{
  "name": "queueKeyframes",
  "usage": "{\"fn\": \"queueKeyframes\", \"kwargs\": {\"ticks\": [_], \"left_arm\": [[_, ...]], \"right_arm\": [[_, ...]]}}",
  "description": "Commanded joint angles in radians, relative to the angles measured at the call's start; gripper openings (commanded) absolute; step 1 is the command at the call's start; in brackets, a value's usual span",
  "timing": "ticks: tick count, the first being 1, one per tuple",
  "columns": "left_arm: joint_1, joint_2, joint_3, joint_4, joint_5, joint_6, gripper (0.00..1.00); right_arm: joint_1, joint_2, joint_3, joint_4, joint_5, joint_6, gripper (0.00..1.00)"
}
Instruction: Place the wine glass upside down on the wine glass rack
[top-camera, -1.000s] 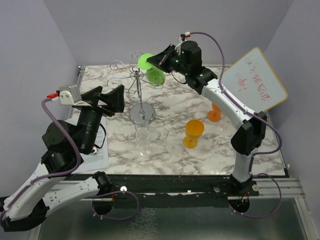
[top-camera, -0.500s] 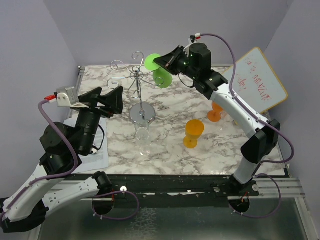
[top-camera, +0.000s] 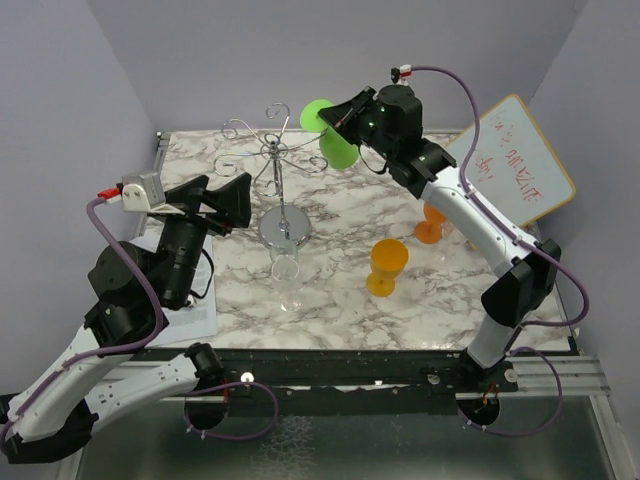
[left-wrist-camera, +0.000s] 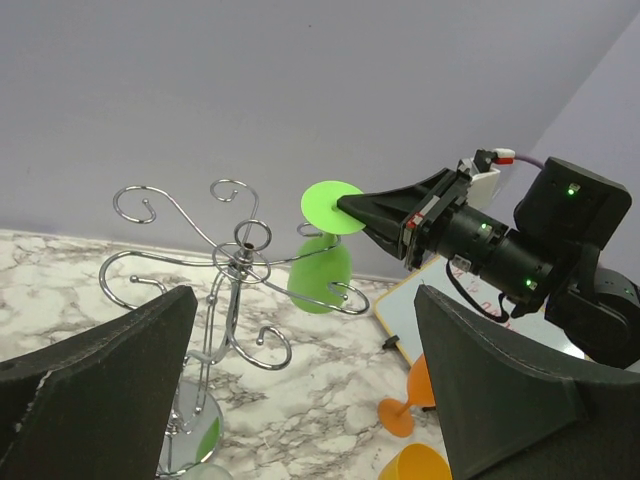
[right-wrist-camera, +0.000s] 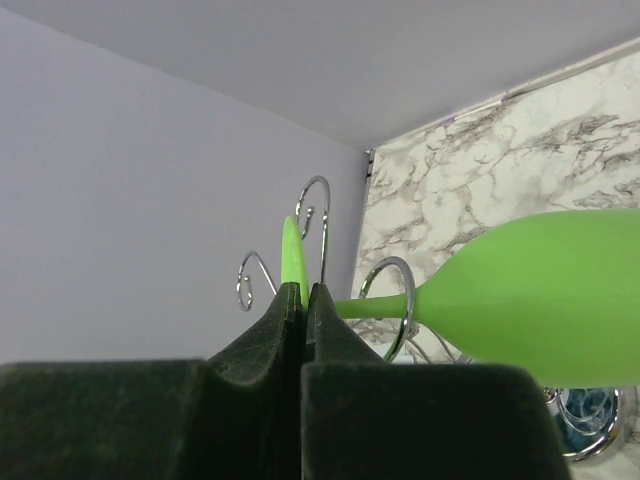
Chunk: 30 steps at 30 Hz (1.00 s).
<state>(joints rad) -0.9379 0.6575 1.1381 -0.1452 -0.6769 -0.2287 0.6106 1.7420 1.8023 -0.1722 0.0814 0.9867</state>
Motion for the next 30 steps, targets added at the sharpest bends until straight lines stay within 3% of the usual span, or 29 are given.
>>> {"fn": "queueKeyframes", "kwargs": {"ticks": [1, 14, 22, 30], "left_arm": [[-0.002, 0.012, -0.006, -0.004, 0.014, -0.003, 0.91], [-0.002, 0.013, -0.009, -0.008, -0.006, 0.018, 0.92], [-0.002, 0.017, -0.009, -0.006, -0.003, 0.025, 0.92], [-0.002, 0.044, 0.008, -0.03, 0.039, 0.02, 0.94]], "right_arm": [[-0.002, 0.043, 0.078, -0.009, 0.036, -0.046, 0.01], [-0.006, 0.135, 0.186, -0.085, -0.021, -0.099, 0.17], [-0.009, 0.158, 0.277, -0.191, -0.036, -0.153, 0.49], [-0.014, 0.157, 0.32, -0.287, -0.044, -0.199, 0.59]]}}
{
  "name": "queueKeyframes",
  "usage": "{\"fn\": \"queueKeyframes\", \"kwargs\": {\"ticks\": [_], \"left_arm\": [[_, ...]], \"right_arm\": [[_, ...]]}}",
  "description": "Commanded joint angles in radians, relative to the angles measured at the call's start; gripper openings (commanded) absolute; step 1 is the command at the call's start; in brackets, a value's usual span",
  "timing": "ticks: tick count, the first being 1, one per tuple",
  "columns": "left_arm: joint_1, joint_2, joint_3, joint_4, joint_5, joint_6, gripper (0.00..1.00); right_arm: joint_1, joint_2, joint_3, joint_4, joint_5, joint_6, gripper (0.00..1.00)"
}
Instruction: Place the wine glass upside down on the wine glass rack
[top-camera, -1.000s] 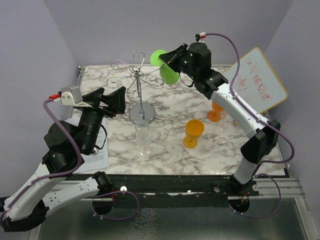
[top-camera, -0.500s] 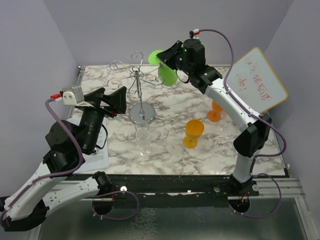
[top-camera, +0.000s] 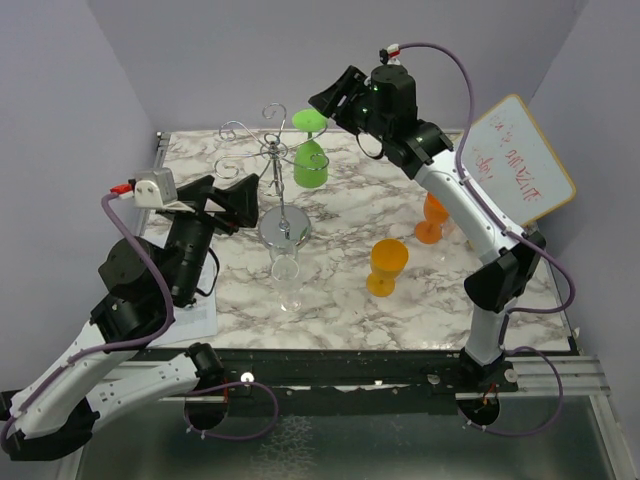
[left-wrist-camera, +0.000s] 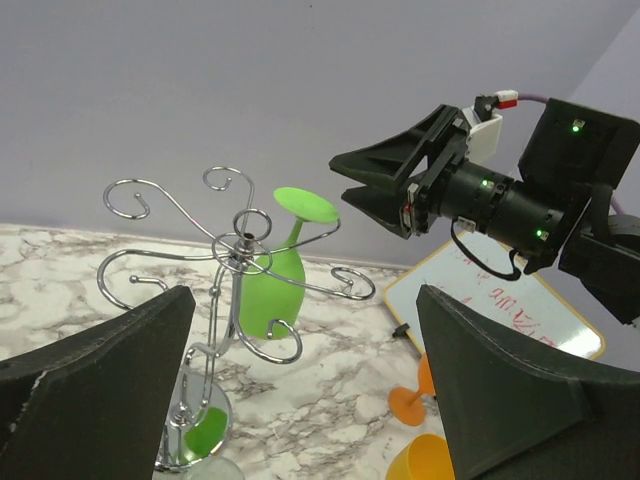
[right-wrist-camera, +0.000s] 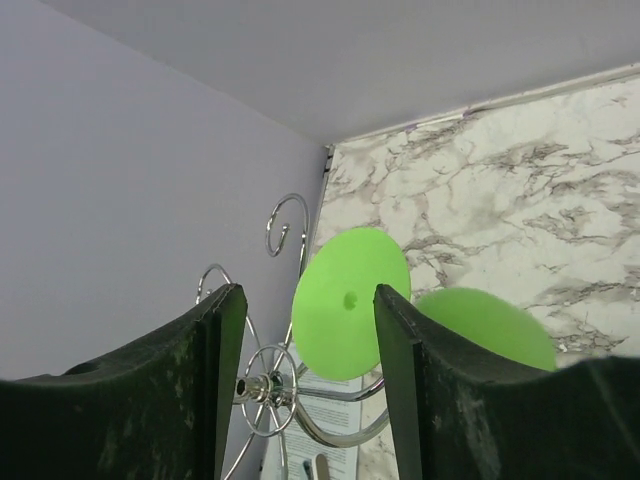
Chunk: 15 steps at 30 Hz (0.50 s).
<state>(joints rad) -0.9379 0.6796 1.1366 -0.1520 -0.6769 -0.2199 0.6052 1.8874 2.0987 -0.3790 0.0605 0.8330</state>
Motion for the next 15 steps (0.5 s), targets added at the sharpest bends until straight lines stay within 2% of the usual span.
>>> {"fn": "queueKeyframes", "kwargs": {"ticks": [1, 8, 15], "left_arm": [[-0.002, 0.027, 0.008, -0.023, 0.047, 0.01, 0.94], [-0.002, 0.063, 0.043, -0.089, 0.094, 0.004, 0.97], [-0.002, 0.061, 0.04, -0.095, 0.111, -0.011, 0.99]], "right_arm": [[-0.009, -0.002, 0.014, -0.079, -0.025, -0.054, 0.6], [-0.02, -0.129, -0.029, -0.116, -0.005, -0.206, 0.68], [-0.021, -0.432, -0.313, -0.142, 0.098, -0.379, 0.72]]}}
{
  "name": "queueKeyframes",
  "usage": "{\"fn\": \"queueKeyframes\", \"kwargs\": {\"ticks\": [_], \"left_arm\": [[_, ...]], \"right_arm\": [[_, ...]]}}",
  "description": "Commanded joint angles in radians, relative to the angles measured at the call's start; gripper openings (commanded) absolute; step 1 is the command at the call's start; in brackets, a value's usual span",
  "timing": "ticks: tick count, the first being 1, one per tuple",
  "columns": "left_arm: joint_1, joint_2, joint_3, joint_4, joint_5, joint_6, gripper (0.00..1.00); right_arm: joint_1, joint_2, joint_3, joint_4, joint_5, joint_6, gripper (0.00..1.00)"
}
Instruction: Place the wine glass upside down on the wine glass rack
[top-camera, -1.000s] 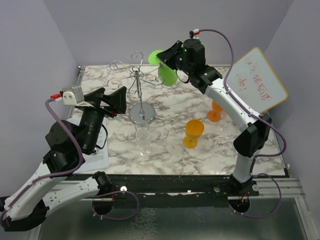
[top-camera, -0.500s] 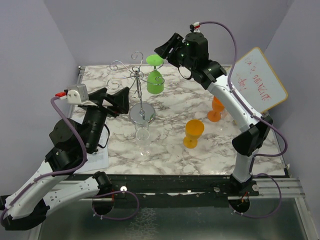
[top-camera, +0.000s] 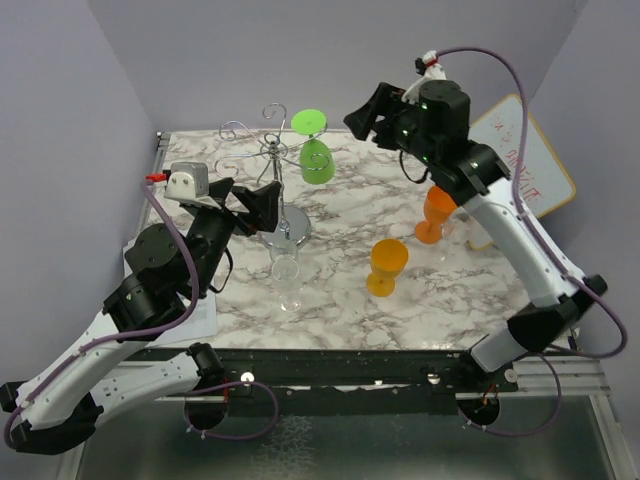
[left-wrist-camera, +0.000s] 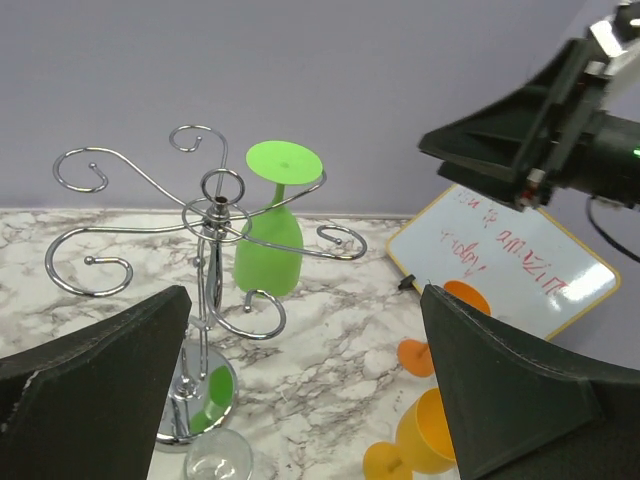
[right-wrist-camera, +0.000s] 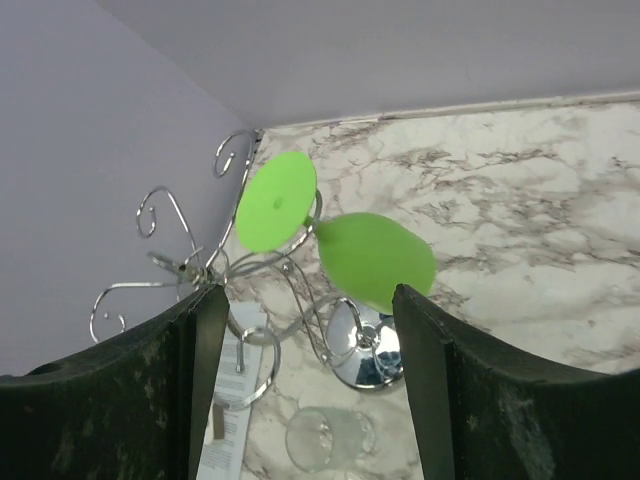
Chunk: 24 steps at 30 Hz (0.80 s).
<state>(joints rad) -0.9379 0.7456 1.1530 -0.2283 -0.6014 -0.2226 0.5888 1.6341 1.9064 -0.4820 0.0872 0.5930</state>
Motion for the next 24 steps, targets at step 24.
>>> {"fn": "queueKeyframes", "kwargs": {"ticks": [24], "left_arm": [[-0.002, 0.123, -0.034, 0.167, 0.316, -0.088, 0.99]], "right_arm": [[0.008, -0.576, -0.831, -0.401, -0.027, -0.2, 0.72]]}}
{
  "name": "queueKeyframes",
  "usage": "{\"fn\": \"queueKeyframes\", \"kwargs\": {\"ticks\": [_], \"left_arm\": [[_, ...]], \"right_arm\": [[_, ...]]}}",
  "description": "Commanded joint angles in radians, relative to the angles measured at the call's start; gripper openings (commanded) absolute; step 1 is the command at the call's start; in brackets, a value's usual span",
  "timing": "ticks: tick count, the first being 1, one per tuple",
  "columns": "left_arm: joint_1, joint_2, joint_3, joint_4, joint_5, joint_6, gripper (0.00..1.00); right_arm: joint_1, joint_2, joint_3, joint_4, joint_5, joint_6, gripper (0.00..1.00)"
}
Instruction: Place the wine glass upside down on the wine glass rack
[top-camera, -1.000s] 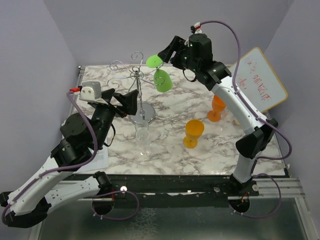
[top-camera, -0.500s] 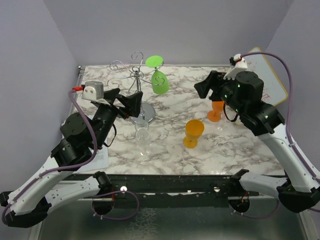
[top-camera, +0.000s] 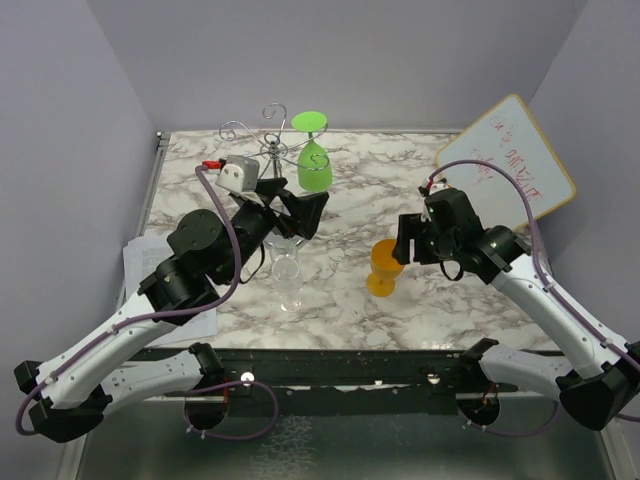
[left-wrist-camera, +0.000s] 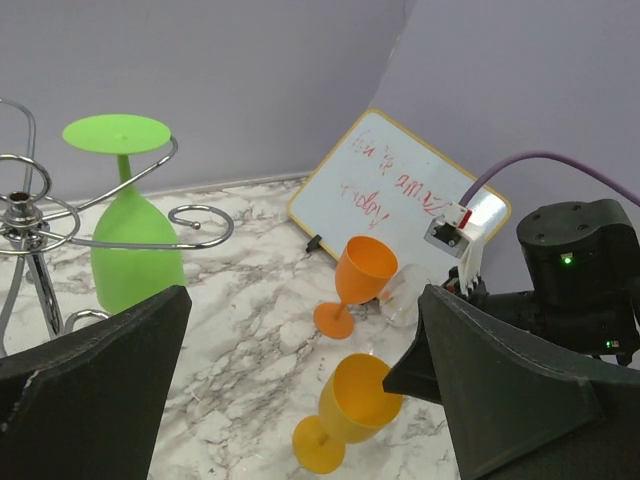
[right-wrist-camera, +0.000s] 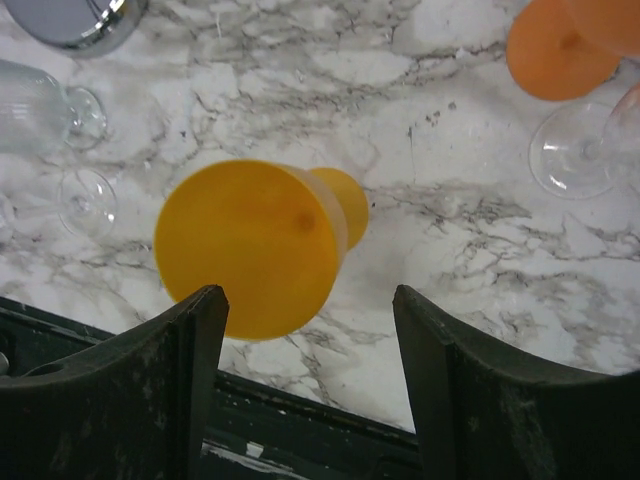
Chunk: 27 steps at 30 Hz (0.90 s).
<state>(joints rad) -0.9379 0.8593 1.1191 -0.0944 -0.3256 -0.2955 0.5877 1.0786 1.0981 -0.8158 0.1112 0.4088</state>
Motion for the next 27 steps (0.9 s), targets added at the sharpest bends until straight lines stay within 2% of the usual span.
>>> {"fn": "queueKeyframes", "kwargs": {"ticks": [1, 7, 11, 16, 23, 27], "left_arm": [[-0.002, 0.014, 0.001, 0.036, 0.041, -0.016, 0.99], [-0.002, 0.023, -0.027, 0.061, 0.06, -0.042, 0.99], [-0.002, 0.036, -0.028, 0.064, 0.06, -0.046, 0.99], [-0.002, 0.045, -0.032, 0.067, 0.065, -0.05, 0.99], [-0.002, 0.044, -0.03, 0.068, 0.072, -0.055, 0.99], [-0.002, 0.046, -0.053, 0.09, 0.077, -0.069, 0.99]], "right_arm": [[0.013, -0.023, -0.027, -0.075, -0.053, -0.022, 0.72], [0.034, 0.008, -0.059, -0.082, -0.09, -0.035, 0.62], [0.047, 0.067, -0.064, -0.061, 0.002, -0.014, 0.51], [0.053, 0.101, -0.071, -0.012, 0.027, 0.009, 0.4], [0.058, 0.087, -0.037, -0.009, 0.087, 0.021, 0.02], [0.058, 0.011, -0.039, 0.05, 0.105, -0.004, 0.01]]}}
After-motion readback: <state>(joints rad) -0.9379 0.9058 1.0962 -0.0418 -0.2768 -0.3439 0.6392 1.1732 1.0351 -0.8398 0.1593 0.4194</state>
